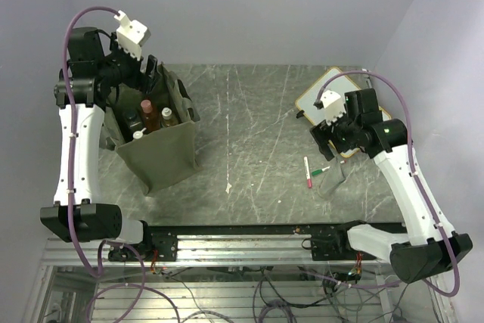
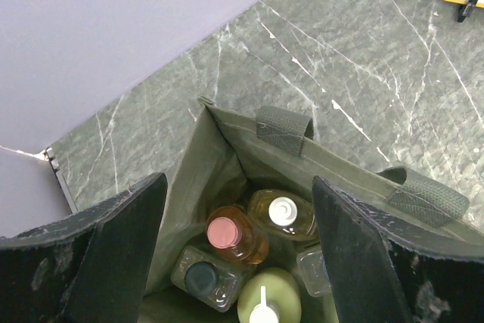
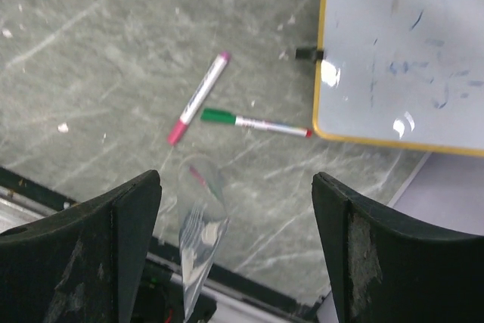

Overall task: Place the personal care products into the canvas bag
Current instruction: Pick up the care product from the center of the board.

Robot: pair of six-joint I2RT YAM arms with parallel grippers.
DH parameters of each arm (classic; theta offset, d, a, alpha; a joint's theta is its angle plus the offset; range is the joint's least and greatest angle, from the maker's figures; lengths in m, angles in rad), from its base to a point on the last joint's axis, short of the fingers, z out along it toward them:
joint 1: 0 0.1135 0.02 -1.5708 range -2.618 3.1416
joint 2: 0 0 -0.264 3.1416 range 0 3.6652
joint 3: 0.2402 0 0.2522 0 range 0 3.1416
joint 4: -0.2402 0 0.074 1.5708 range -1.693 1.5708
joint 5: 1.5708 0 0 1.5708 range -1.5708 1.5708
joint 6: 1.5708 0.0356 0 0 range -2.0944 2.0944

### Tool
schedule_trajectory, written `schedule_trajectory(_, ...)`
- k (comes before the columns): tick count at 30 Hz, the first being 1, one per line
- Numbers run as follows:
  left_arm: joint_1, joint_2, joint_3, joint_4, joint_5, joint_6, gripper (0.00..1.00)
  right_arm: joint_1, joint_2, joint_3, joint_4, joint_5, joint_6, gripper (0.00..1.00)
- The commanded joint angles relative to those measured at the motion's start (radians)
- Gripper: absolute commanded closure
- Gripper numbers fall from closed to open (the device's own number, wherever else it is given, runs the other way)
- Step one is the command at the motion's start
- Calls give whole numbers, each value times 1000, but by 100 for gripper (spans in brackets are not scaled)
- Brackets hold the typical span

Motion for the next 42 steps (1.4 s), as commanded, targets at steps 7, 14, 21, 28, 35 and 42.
schedule_trajectory(7, -11, 23, 4, 61, 46, -38, 14, -46, -37, -98, -164, -38, -29, 23)
schedule_trajectory(14, -13, 10, -3, 52, 42, -22, 14, -54, -71, -176, -166, -51, -31, 34)
schedule_trajectory(21, -17, -1, -6, 42, 36, -2, 14, -67, -88, -216, -141, -39, -27, 48)
schedule_trajectory(28, -24, 4, -2, 44, 39, 3, 15, -74, -84, -214, -118, -10, -26, 64)
schedule_trajectory(35, -33, 13, 10, 38, 32, 18, 15, -80, -86, -195, -131, -13, -25, 84)
schedule_trajectory(42, -39, 14, 12, 37, 25, 21, 14, -82, -74, -125, -153, -30, -33, 98)
